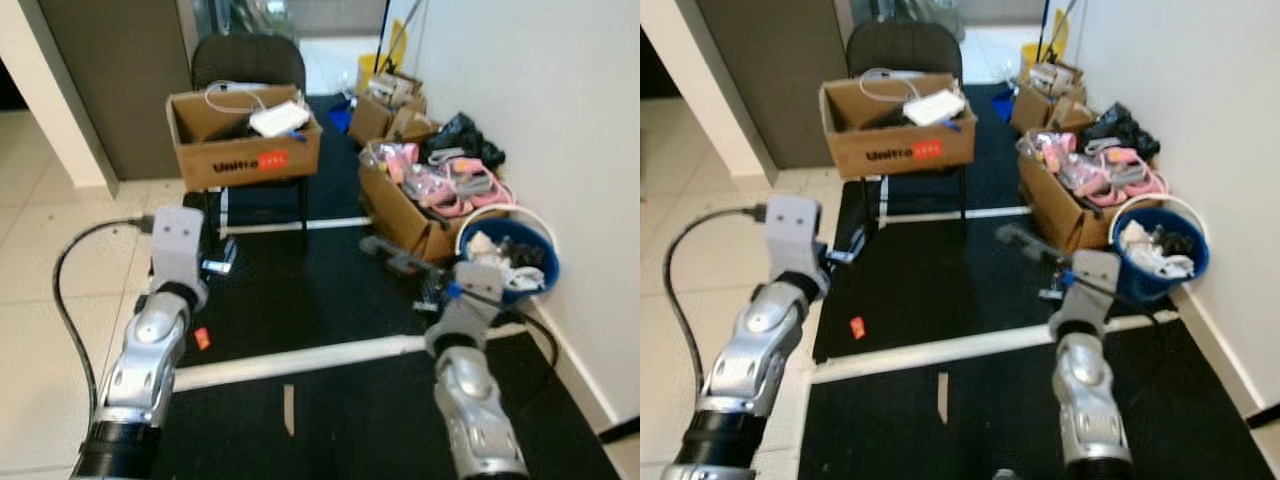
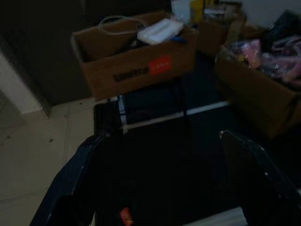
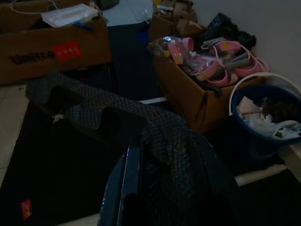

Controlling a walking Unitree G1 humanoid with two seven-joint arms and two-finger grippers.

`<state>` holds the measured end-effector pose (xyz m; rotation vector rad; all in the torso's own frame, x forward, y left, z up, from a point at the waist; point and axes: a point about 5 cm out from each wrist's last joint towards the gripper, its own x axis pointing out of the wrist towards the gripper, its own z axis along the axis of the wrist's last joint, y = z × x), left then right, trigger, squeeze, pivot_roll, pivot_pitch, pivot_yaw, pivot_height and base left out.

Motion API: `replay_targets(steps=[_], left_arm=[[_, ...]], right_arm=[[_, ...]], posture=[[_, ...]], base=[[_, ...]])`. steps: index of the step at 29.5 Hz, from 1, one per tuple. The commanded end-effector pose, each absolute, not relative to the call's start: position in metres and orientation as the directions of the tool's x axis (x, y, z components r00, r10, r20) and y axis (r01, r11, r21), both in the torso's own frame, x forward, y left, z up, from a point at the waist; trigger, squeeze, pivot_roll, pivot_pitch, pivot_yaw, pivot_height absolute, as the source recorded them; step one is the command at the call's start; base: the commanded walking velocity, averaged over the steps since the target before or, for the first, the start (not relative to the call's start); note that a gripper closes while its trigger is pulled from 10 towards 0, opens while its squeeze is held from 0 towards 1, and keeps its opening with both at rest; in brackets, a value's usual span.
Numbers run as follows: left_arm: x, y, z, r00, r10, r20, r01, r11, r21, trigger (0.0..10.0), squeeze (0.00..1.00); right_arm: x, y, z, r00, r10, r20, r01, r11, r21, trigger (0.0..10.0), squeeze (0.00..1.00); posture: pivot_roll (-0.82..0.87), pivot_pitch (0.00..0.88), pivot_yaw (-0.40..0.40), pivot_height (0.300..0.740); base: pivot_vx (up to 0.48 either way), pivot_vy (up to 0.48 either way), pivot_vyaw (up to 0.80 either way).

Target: Picking trash to rubbish bin

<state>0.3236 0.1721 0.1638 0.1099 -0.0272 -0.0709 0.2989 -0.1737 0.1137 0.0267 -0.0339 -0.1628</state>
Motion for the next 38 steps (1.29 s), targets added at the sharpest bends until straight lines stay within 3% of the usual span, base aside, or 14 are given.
replay_targets(steps=[1,38], left_arm=[[0.3224,0.1719,0.1618,0.997,-0.08,0.012,0.079,0.992,0.102,10.0,0.0],[0.3226,0.1728,0.1645,0.996,-0.093,0.011,0.091,0.99,0.103,10.0,0.0]], right_arm=[[0.298,-0.175,0.1117,0.986,-0.166,0.024,0.165,0.986,0.037,10.0,0.0],[0.3016,-0.1707,0.1093,0.989,-0.149,0.018,0.148,0.988,0.04,10.0,0.0]], posture=[[0.0,0.13,0.042,0.74],[0.01,0.127,0.049,0.74]], base=[[0.36,0.0,0.0],[0.357,0.0,0.0]])
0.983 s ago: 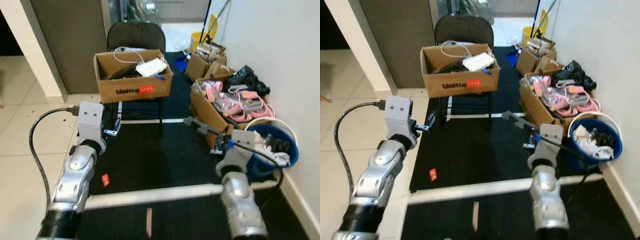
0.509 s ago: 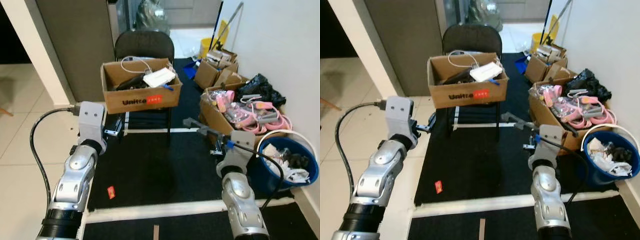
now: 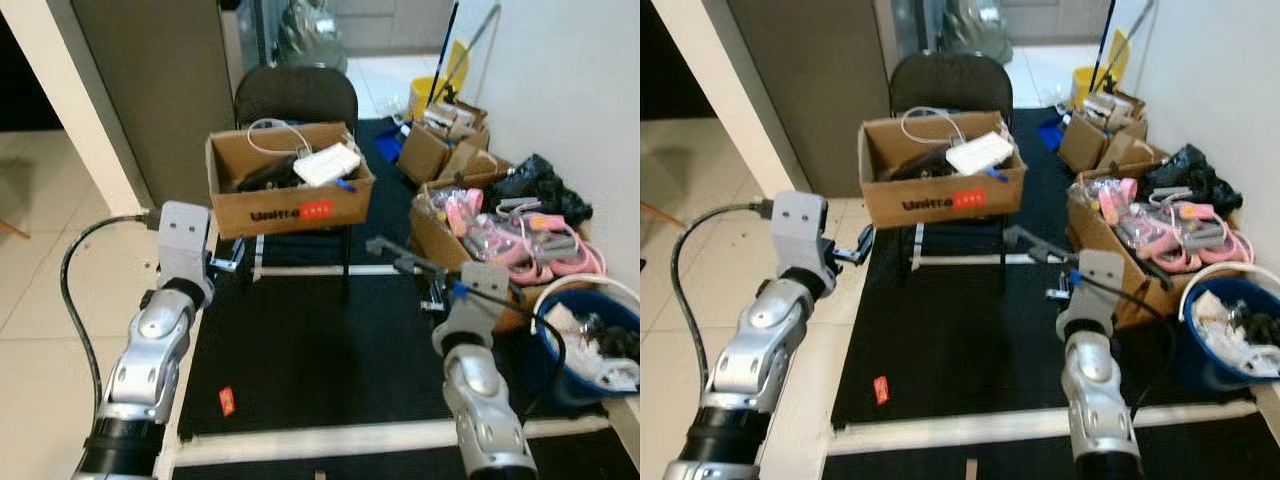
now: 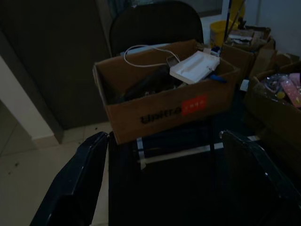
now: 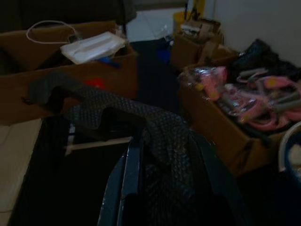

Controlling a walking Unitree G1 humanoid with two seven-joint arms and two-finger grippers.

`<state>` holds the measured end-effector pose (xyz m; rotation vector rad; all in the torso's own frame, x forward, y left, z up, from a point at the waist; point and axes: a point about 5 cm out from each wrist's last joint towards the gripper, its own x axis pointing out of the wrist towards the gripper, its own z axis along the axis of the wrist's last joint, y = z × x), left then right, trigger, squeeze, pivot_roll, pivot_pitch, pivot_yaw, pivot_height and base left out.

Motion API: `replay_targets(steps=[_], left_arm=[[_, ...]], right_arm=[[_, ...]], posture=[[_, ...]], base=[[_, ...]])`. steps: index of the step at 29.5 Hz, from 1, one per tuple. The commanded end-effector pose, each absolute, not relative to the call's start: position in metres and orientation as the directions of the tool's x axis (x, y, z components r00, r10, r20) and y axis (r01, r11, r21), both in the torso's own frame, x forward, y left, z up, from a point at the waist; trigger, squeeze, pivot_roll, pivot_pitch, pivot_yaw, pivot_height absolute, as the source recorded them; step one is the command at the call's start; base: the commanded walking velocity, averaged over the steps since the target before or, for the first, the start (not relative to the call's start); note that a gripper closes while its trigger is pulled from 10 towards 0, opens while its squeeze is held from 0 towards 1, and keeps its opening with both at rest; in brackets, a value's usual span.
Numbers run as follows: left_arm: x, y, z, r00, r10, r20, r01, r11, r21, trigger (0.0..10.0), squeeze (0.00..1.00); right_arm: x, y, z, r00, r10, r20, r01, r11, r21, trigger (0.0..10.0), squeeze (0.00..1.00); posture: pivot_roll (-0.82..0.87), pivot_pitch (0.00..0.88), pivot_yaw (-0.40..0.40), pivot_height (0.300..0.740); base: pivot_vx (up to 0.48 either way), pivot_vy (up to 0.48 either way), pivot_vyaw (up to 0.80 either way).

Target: Picking trash to rubbish bin

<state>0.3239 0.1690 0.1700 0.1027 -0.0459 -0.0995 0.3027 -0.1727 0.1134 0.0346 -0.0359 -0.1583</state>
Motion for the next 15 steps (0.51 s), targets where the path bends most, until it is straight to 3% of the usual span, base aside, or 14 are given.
replay_targets(steps=[1,15], left_arm=[[0.3225,0.1726,0.1644,0.996,-0.094,0.011,0.092,0.99,0.102,10.0,0.0],[0.3228,0.1724,0.1645,0.995,-0.098,0.012,0.097,0.99,0.102,10.0,0.0]], right_arm=[[0.3016,-0.1709,0.1091,0.989,-0.149,0.017,0.148,0.988,0.04,10.0,0.0],[0.3024,-0.1711,0.1085,0.989,-0.149,0.016,0.148,0.988,0.038,10.0,0.0]], posture=[[0.01,0.127,0.049,0.74],[0.01,0.128,0.049,0.74]], base=[[0.364,0.0,0.0],[0.376,0.0,0.0]])
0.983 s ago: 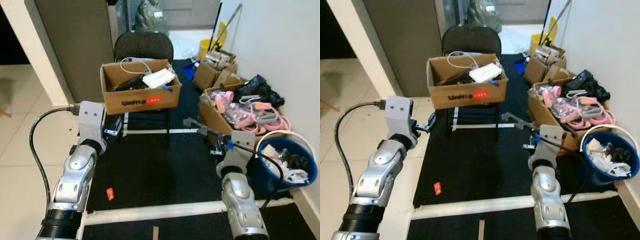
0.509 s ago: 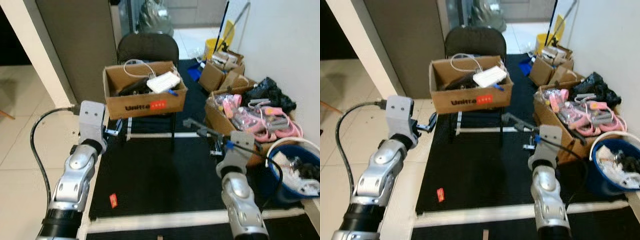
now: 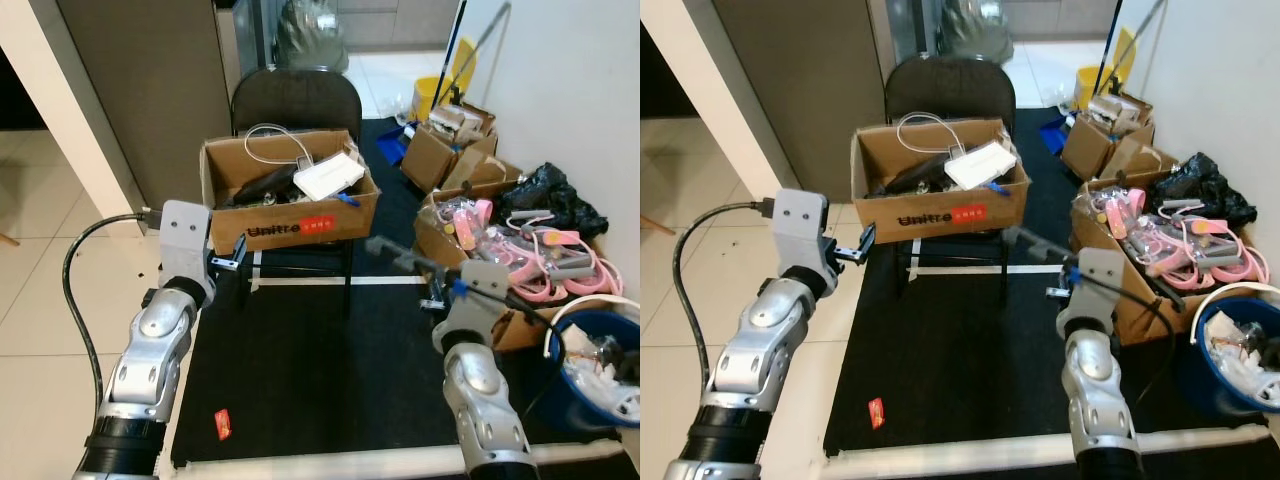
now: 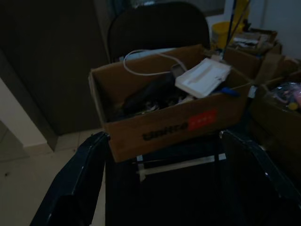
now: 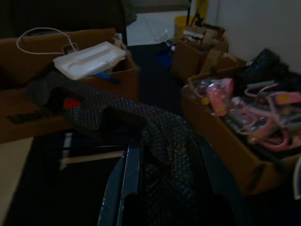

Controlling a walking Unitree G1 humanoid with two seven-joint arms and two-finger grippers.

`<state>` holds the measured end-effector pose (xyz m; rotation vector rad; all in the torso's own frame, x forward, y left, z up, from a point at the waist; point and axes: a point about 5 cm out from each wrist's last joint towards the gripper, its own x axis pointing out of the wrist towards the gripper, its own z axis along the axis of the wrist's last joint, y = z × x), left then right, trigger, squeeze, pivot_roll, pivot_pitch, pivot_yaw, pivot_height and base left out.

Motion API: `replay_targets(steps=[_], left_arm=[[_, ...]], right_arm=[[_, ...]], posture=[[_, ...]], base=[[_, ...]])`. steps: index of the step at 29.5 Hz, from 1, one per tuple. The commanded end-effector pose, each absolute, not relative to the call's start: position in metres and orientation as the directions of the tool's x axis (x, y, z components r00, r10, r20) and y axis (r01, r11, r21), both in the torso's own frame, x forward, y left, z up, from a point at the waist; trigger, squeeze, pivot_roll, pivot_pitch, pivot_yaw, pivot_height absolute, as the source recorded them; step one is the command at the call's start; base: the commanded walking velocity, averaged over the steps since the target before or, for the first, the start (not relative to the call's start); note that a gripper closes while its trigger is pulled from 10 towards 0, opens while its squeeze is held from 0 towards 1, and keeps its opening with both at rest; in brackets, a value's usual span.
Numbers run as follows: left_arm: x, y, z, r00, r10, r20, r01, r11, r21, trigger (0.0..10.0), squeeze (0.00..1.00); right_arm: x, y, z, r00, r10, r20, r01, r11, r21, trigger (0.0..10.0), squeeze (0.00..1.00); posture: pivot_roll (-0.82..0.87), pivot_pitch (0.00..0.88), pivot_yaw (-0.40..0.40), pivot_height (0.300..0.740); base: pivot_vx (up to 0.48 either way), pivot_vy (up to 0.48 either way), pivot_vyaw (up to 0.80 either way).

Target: Picking trash to rubbish bin

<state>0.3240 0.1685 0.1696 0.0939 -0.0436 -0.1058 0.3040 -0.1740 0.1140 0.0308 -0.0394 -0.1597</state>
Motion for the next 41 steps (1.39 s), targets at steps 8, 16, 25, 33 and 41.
replay_targets(steps=[8,16,25,33,41], left_arm=[[0.3229,0.1724,0.1648,0.995,-0.101,0.011,0.099,0.99,0.105,10.0,0.0],[0.3229,0.1723,0.165,0.994,-0.105,0.011,0.103,0.989,0.105,10.0,0.0],[0.3226,0.1717,0.1653,0.994,-0.109,0.012,0.107,0.988,0.107,10.0,0.0],[0.3217,0.17,0.1652,0.993,-0.116,0.011,0.114,0.988,0.106,10.0,0.0],[0.3215,0.1693,0.1652,0.993,-0.115,0.011,0.113,0.988,0.107,10.0,0.0]], right_arm=[[0.3027,-0.1707,0.1083,0.989,-0.15,0.016,0.15,0.988,0.041,10.0,0.0],[0.3025,-0.1702,0.1083,0.988,-0.152,0.016,0.151,0.988,0.043,10.0,0.0],[0.3039,-0.1674,0.1088,0.99,-0.141,0.018,0.14,0.989,0.046,10.0,0.0],[0.3048,-0.1664,0.1095,0.991,-0.135,0.019,0.134,0.99,0.047,10.0,0.0],[0.3072,-0.1646,0.1113,0.992,-0.124,0.024,0.123,0.991,0.05,10.0,0.0]], posture=[[0.01,0.13,0.051,0.74],[0.01,0.132,0.053,0.74],[0.01,0.136,0.053,0.74],[0.01,0.137,0.054,0.74],[0.02,0.137,0.05,0.74]], base=[[0.376,0.0,0.0],[0.376,0.0,0.0],[0.377,0.0,0.0],[0.375,0.0,0.0],[0.377,0.0,0.0]])
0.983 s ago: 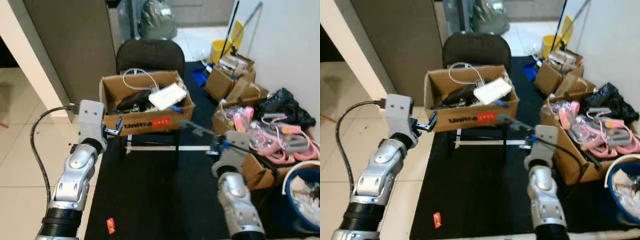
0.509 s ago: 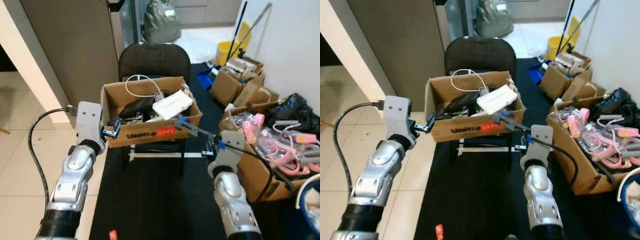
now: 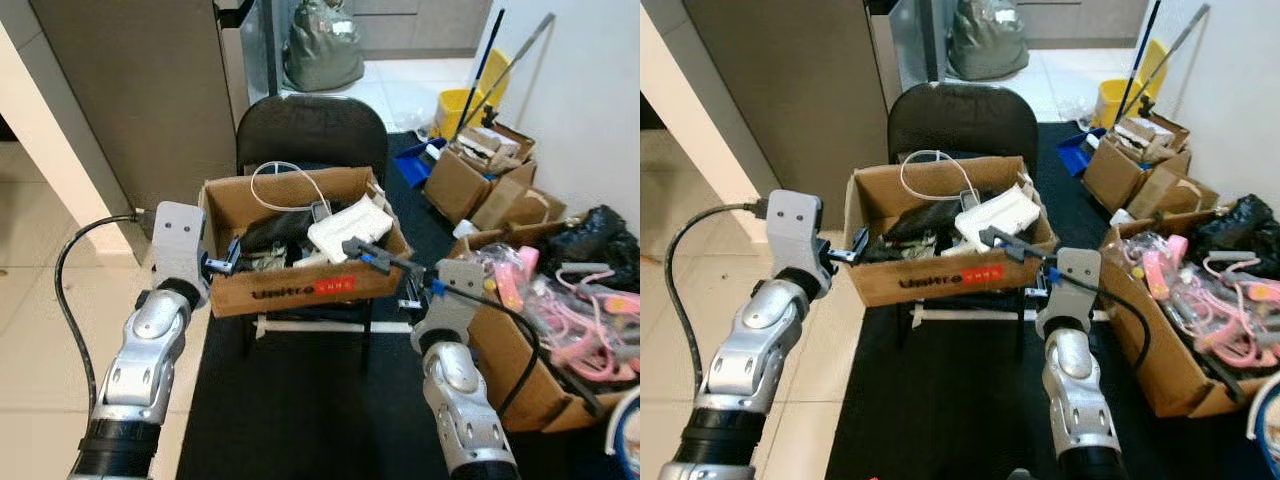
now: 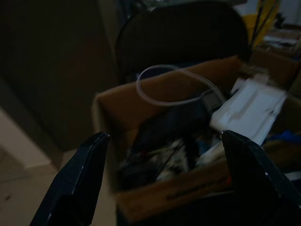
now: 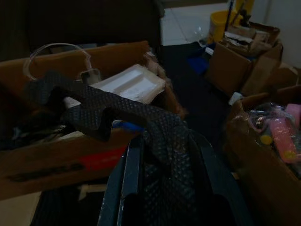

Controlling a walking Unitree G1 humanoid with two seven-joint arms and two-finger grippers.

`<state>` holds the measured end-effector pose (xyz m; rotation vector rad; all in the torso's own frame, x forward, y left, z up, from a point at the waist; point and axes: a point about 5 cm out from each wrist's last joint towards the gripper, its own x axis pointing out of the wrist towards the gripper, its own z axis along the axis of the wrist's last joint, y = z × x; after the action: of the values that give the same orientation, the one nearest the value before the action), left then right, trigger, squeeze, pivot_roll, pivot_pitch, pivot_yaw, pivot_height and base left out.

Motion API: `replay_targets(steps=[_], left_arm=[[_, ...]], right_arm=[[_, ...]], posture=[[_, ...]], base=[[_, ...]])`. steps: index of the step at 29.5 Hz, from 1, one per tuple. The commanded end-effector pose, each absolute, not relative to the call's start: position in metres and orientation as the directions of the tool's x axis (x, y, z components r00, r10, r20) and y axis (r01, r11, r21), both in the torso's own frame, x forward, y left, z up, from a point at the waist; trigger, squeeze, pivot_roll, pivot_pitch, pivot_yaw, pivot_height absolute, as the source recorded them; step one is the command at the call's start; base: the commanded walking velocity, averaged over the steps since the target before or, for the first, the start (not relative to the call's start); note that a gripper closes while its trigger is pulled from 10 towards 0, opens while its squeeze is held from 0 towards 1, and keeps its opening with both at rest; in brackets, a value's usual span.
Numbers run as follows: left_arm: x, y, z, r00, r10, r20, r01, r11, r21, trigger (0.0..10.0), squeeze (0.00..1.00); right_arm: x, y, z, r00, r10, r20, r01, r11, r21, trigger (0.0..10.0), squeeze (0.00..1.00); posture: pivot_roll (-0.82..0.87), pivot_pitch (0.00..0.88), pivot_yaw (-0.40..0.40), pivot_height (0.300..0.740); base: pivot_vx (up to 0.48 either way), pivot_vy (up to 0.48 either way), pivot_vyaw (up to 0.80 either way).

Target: Picking trash to rubbish bin

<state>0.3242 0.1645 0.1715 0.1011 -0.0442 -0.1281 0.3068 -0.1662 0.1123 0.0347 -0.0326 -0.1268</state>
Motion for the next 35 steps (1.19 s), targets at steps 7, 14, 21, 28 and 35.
replay_targets(steps=[7,14,21,28,35], left_arm=[[0.322,0.1693,0.1658,0.993,-0.116,0.012,0.114,0.988,0.106,10.0,0.01],[0.3212,0.1701,0.1655,0.993,-0.115,0.012,0.113,0.988,0.107,10.0,0.02],[0.3213,0.1705,0.1659,0.993,-0.117,0.013,0.115,0.987,0.11,10.0,0.02],[0.3217,0.1724,0.1673,0.993,-0.117,0.018,0.114,0.987,0.115,10.0,0.02],[0.3234,0.1711,0.1683,0.992,-0.123,0.02,0.12,0.986,0.118,10.0,0.01]], right_arm=[[0.3088,-0.1632,0.1123,0.993,-0.118,0.028,0.117,0.992,0.051,10.0,0.0],[0.3089,-0.1621,0.1128,0.994,-0.105,0.029,0.104,0.993,0.05,10.0,0.0],[0.3114,-0.1614,0.1139,0.994,-0.101,0.032,0.1,0.994,0.05,10.0,0.0],[0.3125,-0.1591,0.1149,0.995,-0.096,0.037,0.094,0.994,0.056,10.0,0.0],[0.3123,-0.1605,0.1144,0.995,-0.091,0.037,0.09,0.995,0.05,10.0,0.0]], posture=[[0.02,0.137,0.049,0.74],[0.02,0.131,0.046,0.74],[0.02,0.125,0.048,0.74],[0.03,0.113,0.051,0.74],[0.03,0.112,0.053,0.74]], base=[[0.378,0.0,0.0],[0.377,0.0,0.0],[0.376,0.0,0.0],[0.377,0.0,0.0],[0.376,0.0,0.0]])
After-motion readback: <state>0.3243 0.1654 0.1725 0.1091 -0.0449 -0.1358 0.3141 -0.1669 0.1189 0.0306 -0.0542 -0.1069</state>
